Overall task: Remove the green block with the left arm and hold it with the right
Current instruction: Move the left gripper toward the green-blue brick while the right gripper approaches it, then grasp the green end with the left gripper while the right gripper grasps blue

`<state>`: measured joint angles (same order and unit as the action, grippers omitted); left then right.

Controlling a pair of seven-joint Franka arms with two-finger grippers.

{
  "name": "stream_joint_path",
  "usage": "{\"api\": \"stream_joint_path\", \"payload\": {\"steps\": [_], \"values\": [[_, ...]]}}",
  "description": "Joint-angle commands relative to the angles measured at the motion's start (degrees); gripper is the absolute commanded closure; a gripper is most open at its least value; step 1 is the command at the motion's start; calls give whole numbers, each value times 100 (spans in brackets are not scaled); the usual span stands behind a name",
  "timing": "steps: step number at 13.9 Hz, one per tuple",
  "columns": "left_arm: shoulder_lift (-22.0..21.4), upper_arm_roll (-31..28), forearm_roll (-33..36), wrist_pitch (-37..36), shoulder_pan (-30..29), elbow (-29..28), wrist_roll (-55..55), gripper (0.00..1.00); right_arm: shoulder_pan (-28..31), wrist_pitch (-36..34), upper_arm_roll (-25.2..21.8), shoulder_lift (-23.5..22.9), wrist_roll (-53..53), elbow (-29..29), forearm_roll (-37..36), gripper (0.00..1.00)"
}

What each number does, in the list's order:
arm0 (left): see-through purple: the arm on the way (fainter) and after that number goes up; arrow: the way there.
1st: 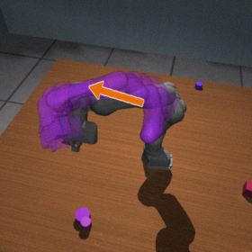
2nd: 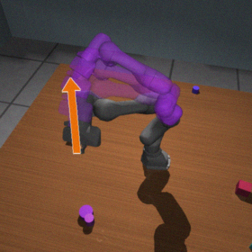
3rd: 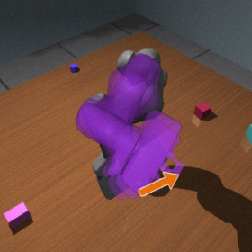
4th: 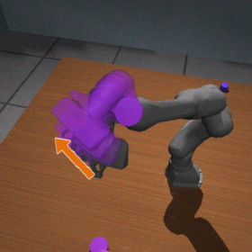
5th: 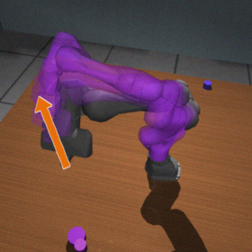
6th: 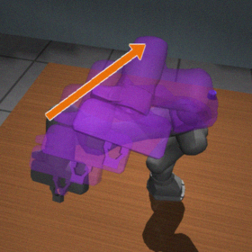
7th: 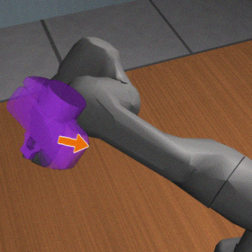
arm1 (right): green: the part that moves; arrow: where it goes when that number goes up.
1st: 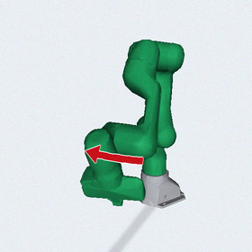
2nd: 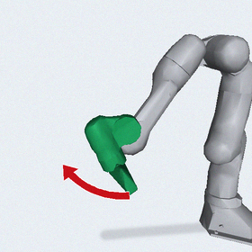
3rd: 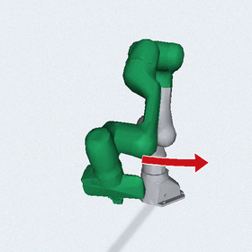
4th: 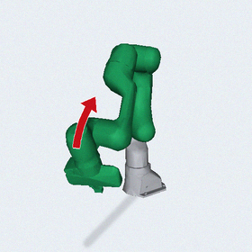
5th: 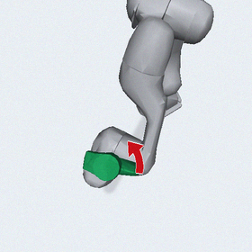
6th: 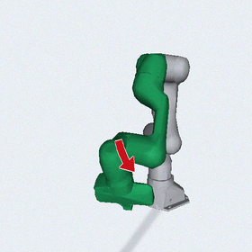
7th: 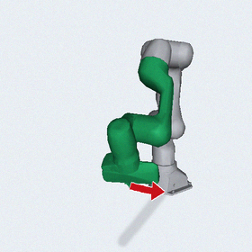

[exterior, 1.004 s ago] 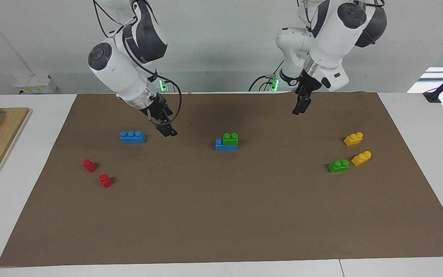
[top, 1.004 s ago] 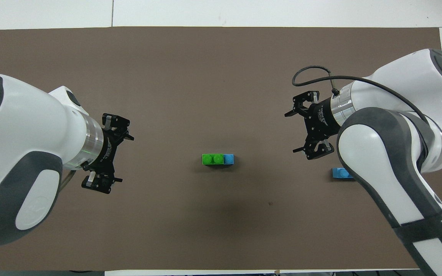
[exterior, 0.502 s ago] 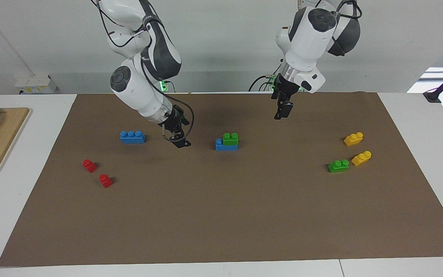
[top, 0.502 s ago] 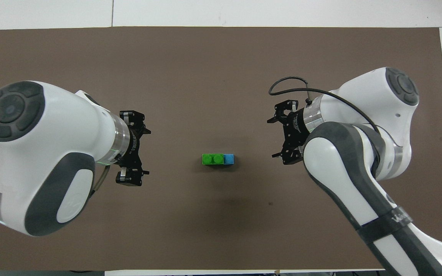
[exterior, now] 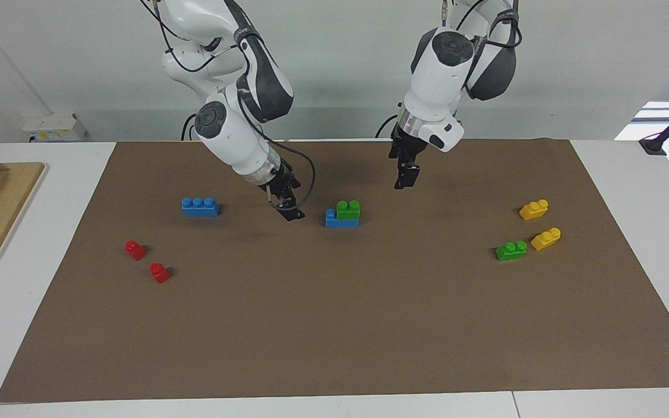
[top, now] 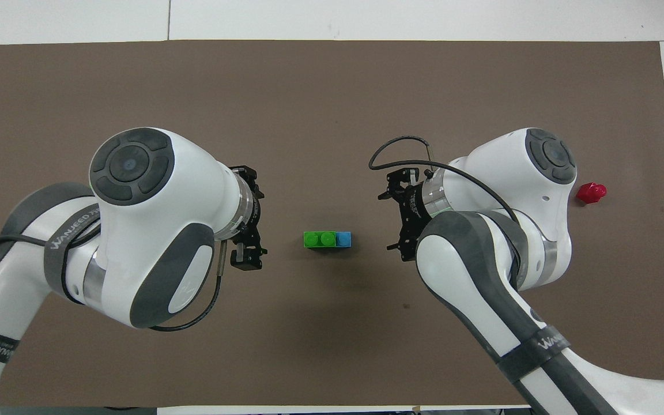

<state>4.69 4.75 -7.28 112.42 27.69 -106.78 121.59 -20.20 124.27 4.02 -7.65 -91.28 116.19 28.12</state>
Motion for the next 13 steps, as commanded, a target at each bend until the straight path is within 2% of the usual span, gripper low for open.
{"api": "stream_joint_path", "payload": {"steps": [1, 13], "values": [[260, -53, 157, 96, 175, 157, 373, 0, -143, 395, -7, 18, -48, 299, 150, 1], [656, -53, 192, 816, 570, -123, 1059, 0, -485, 1336, -7, -79, -30, 660, 845, 1]]}}
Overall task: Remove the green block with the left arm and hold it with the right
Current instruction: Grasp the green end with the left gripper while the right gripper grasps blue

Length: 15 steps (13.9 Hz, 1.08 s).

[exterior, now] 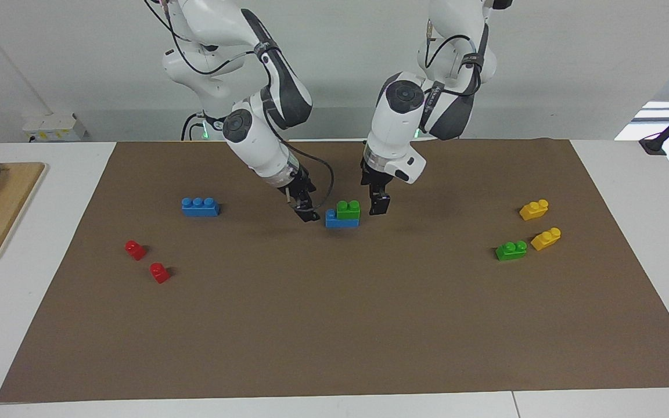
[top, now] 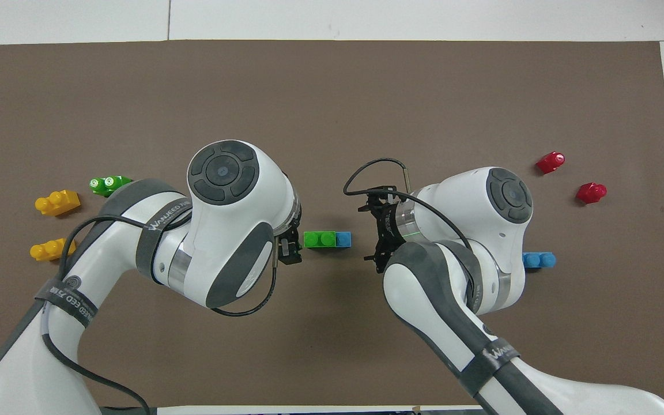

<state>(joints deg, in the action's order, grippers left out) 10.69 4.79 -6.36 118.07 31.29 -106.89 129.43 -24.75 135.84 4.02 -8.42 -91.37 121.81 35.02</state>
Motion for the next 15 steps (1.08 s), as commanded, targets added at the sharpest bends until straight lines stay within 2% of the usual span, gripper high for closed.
{"api": "stream_joint_path", "payload": {"steps": [1, 6, 9, 15], "values": [[134, -57, 126, 295, 264, -131, 319, 0, -73, 197, -6, -80, 5, 97, 163, 1], [170, -57, 197, 358, 343, -174, 548, 0, -179, 382, -6, -266, 32, 106, 163, 0], [126, -57, 206, 558, 431, -420, 583, 0, -179, 400, -6, -388, 76, 106, 163, 0], [363, -57, 346, 875, 501, -447, 890, 0, -196, 601, 3, -582, 93, 88, 181, 0]]}}
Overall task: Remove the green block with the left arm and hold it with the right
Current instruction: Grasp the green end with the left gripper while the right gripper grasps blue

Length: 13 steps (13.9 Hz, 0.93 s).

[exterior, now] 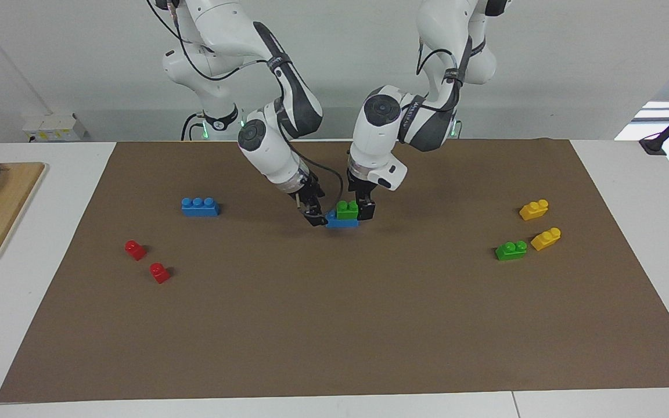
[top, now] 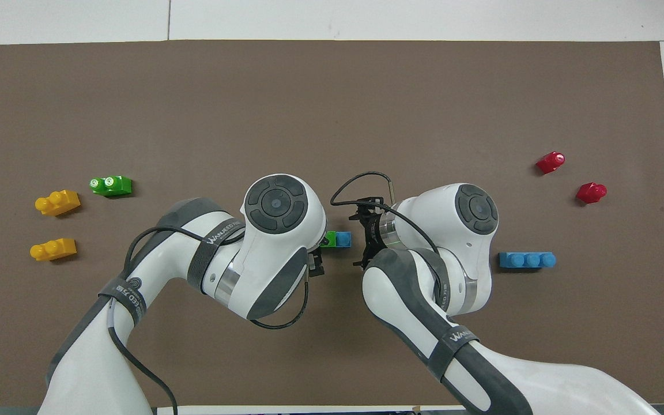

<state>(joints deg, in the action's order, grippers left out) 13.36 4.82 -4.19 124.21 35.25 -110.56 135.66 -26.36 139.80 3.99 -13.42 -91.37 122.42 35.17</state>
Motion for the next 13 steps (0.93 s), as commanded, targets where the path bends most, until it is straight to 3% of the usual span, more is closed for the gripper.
{"api": "stream_joint_path", "payload": {"steps": [1, 11, 13], "values": [[96, -60, 129, 262, 131, -123, 277, 0, -106, 301, 5, -116, 93, 27, 244, 0], [70, -51, 129, 332, 245, -273, 268, 0, -344, 671, 5, -310, 93, 18, 447, 1], [53, -60, 129, 489, 306, -369, 268, 0, -353, 671, 5, -310, 84, 10, 447, 8]]}}
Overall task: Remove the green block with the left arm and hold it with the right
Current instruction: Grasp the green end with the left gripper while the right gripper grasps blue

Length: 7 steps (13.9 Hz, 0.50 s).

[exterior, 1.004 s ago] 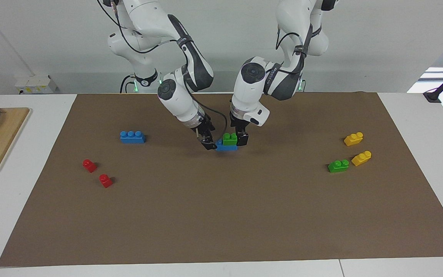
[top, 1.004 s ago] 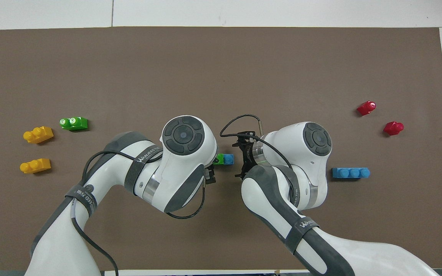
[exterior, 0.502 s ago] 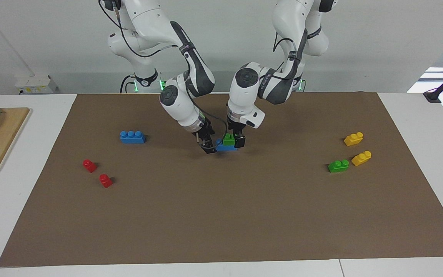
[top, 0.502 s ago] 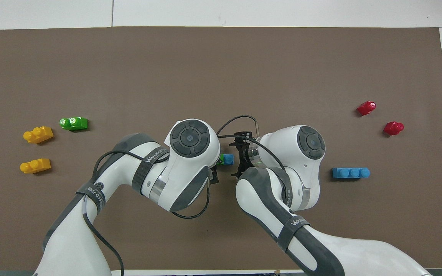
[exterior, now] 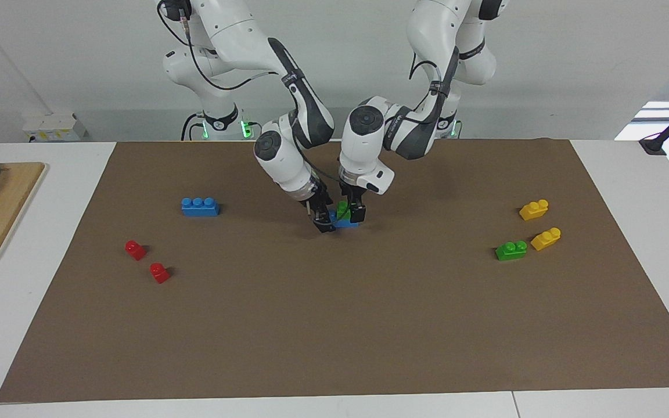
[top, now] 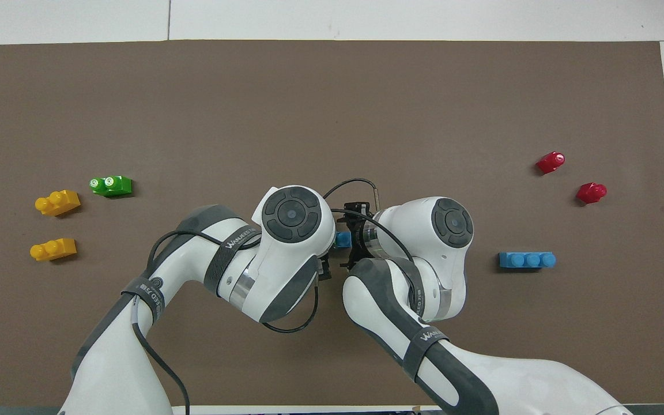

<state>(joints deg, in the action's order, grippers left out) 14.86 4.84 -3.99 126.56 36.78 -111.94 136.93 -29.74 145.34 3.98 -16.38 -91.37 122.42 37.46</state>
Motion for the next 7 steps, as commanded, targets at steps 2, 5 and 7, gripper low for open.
{"api": "stream_joint_path", "payload": {"steps": [2, 5, 7], "values": [[-106, -62, 109, 316, 172, -293, 150, 0, 3, 135, -3, -23, 84, 10, 217, 12], [-115, -62, 109, 316, 172, -302, 150, 0, 21, 161, 6, -32, 49, 10, 226, 33], [-115, -62, 109, 316, 172, -311, 150, 0, 21, 170, -3, -32, 58, 1, 462, 65]]}}
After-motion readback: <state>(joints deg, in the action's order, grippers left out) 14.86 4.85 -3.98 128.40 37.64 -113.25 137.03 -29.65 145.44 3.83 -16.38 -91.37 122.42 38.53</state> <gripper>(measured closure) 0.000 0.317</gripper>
